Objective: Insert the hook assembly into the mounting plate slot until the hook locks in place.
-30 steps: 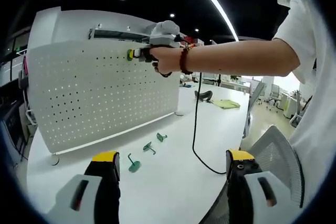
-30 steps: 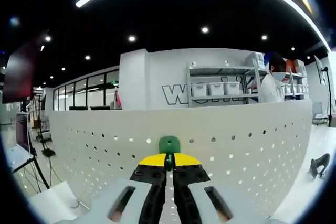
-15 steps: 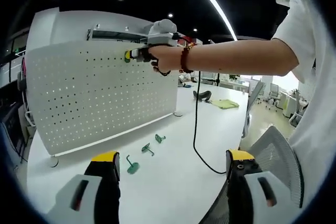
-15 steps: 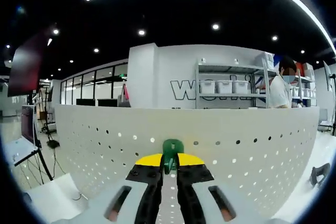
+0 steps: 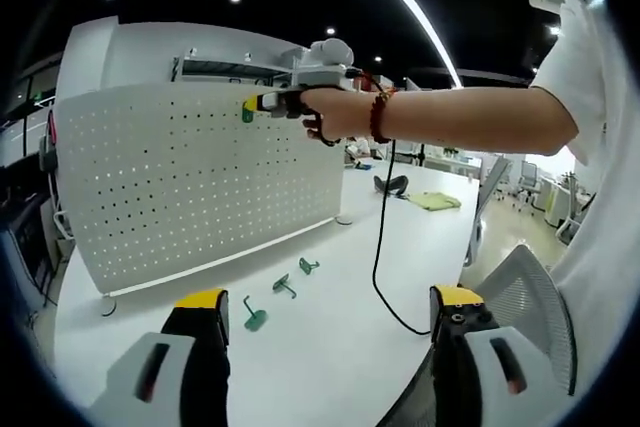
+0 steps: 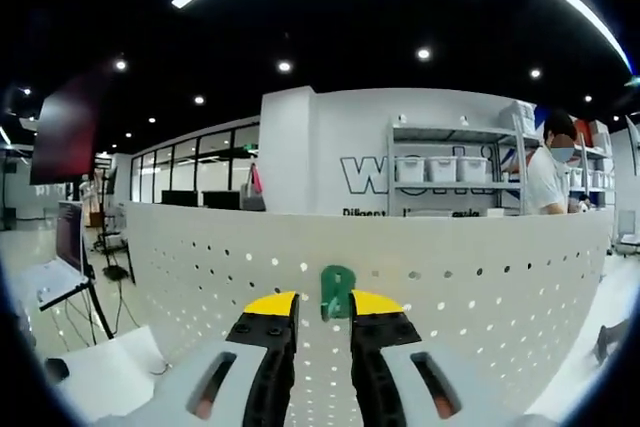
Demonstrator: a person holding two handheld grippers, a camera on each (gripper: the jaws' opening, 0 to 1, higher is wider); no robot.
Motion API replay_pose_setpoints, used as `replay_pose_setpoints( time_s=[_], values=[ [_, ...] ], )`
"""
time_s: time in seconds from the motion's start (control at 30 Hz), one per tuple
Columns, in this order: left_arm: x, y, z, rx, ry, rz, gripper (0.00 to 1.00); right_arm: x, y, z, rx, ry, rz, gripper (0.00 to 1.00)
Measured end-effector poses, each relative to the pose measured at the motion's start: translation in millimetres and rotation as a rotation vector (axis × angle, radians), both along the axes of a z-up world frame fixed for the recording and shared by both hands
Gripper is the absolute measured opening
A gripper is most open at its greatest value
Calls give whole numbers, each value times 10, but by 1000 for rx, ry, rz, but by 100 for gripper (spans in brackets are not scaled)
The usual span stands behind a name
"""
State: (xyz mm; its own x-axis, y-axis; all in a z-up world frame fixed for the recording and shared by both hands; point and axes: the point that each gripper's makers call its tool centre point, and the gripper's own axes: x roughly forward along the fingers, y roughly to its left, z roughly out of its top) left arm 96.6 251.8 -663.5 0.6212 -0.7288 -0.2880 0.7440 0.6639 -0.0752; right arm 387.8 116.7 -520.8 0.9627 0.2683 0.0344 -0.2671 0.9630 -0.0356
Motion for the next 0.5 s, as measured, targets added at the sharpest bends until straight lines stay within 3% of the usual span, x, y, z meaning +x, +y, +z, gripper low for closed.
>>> replay_pose_setpoints(
  time_s=[0.5],
  values=[
    [-120,-186,41,23,0,52,82,-488,-41,-255,-27,51,145,23]
  ],
)
